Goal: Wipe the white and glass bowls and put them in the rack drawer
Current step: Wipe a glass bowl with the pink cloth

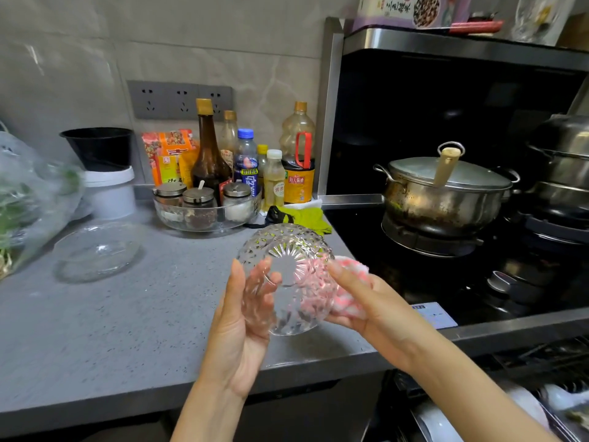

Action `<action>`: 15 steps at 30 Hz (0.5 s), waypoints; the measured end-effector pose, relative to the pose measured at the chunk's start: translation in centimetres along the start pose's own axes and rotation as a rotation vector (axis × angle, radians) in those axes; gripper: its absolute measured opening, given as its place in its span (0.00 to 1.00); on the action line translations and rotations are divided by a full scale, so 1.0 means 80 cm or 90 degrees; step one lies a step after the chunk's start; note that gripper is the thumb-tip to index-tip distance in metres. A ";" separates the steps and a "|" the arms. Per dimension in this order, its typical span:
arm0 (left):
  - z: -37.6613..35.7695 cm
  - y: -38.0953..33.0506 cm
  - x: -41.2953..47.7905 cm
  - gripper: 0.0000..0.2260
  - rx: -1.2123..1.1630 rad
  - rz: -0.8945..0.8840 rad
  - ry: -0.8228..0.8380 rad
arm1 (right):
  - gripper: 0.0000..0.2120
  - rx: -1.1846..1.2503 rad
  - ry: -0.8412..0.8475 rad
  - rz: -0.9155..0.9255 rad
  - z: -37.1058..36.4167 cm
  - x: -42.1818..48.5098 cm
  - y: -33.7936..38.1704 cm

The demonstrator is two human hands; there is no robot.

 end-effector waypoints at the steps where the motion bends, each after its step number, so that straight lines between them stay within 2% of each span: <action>1: -0.001 -0.001 -0.002 0.32 0.010 -0.013 -0.022 | 0.20 0.013 0.000 -0.001 -0.001 0.001 0.000; 2: -0.003 -0.004 -0.004 0.33 0.016 -0.026 -0.043 | 0.22 0.015 -0.013 0.011 0.000 0.002 0.000; 4: -0.007 -0.008 -0.009 0.27 0.033 -0.054 -0.071 | 0.27 -0.016 -0.058 0.081 0.002 0.007 0.003; 7: -0.015 -0.008 -0.015 0.16 0.064 -0.081 -0.066 | 0.22 -0.157 -0.117 0.275 -0.008 0.004 0.010; 10: -0.023 -0.003 -0.020 0.15 0.118 -0.094 -0.049 | 0.27 -0.465 -0.064 0.479 -0.044 -0.009 0.003; 12: -0.026 0.000 -0.022 0.14 0.142 -0.100 -0.037 | 0.26 -0.677 -0.073 0.600 -0.055 -0.011 -0.005; 15: -0.022 -0.004 -0.022 0.11 0.115 -0.118 -0.050 | 0.24 -0.680 -0.088 0.615 -0.051 -0.007 -0.010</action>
Point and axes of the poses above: each hand's wrist, its own x-axis towards the middle knuckle, its own z-axis out of the back of the hand, y = z × x, the point moved 3 cm from there along x, towards the middle knuckle
